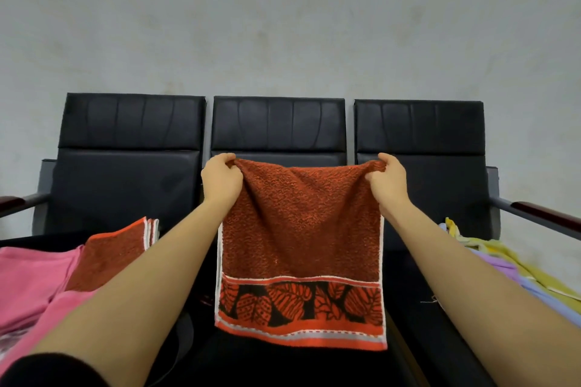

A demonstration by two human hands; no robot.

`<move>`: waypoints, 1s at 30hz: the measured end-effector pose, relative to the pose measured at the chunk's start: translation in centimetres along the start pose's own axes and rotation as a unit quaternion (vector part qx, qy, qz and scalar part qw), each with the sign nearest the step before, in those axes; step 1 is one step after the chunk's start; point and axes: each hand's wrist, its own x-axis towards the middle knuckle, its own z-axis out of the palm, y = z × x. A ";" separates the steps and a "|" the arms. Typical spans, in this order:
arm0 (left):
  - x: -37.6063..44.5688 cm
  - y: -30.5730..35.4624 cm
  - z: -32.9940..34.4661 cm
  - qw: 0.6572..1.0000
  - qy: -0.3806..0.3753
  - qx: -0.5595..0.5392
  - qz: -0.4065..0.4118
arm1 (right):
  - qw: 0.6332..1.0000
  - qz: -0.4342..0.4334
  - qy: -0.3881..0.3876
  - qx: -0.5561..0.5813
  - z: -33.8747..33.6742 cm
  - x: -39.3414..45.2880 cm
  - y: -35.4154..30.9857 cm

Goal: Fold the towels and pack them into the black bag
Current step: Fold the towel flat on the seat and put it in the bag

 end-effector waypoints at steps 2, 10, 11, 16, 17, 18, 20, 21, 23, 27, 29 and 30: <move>0.4 0.1 0.0 0.998 -0.036 0.043 0.042 | 0.995 -0.043 0.000 -0.091 -0.2 0.1 0.3; 2.3 0.9 -0.7 0.998 0.003 0.047 0.036 | 0.982 -0.107 0.108 -0.110 -0.8 0.6 -1.7; 2.4 1.1 -0.9 0.999 0.011 0.042 0.030 | 0.984 -0.096 0.113 -0.103 -0.9 0.6 -2.1; 2.8 1.5 -1.3 0.998 -0.020 0.041 0.042 | 0.989 -0.049 0.137 0.004 -1.1 0.9 -2.7; 2.8 1.6 -1.4 0.998 -0.022 0.041 0.042 | 0.988 -0.040 0.149 0.022 -1.2 0.9 -2.8; 2.9 1.6 -1.5 0.998 -0.022 0.041 0.042 | 0.986 -0.030 0.159 0.037 -1.2 0.9 -2.8; 3.0 1.7 -1.7 0.998 -0.025 0.045 0.042 | 0.984 -0.021 0.168 0.051 -1.2 0.9 -2.6; 3.1 1.8 -1.9 0.997 -0.036 0.057 0.044 | 0.984 -0.023 0.167 0.053 -1.2 0.8 -2.6; 3.4 2.1 -2.1 0.989 -0.088 0.108 0.055 | 0.984 -0.031 0.167 0.055 -1.1 0.7 -2.5; 3.6 2.5 -2.1 0.962 -0.165 0.205 0.074 | 0.983 -0.039 0.170 0.050 -1.2 0.5 -1.9; 3.7 2.3 -1.9 0.957 -0.154 0.232 0.083 | 0.983 -0.040 0.176 0.043 -1.3 0.3 -1.4; 3.7 2.1 -1.6 0.957 -0.144 0.236 0.086 | 0.982 -0.044 0.180 0.033 -1.3 0.2 -1.1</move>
